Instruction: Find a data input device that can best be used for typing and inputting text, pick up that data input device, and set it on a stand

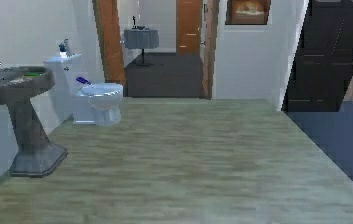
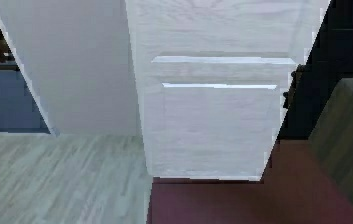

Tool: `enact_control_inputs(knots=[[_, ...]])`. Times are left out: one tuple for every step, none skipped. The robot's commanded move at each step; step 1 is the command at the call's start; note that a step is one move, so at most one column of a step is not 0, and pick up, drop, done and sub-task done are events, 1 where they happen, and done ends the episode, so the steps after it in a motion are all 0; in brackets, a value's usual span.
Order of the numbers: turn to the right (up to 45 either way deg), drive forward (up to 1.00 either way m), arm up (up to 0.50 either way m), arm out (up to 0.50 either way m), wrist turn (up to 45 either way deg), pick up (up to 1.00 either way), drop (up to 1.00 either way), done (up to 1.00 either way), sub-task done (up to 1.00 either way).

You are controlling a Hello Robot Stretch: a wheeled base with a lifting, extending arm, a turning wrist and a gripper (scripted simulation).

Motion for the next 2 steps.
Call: enact_control_inputs(knots=[[0.0, 0.5, 0.0, 0.0, 0.0, 0.0, 0.0, 0.0, 0.0], [0.0, 1.0, 0.0, 0.0, 0.0, 0.0, 0.0, 0.0, 0.0]])
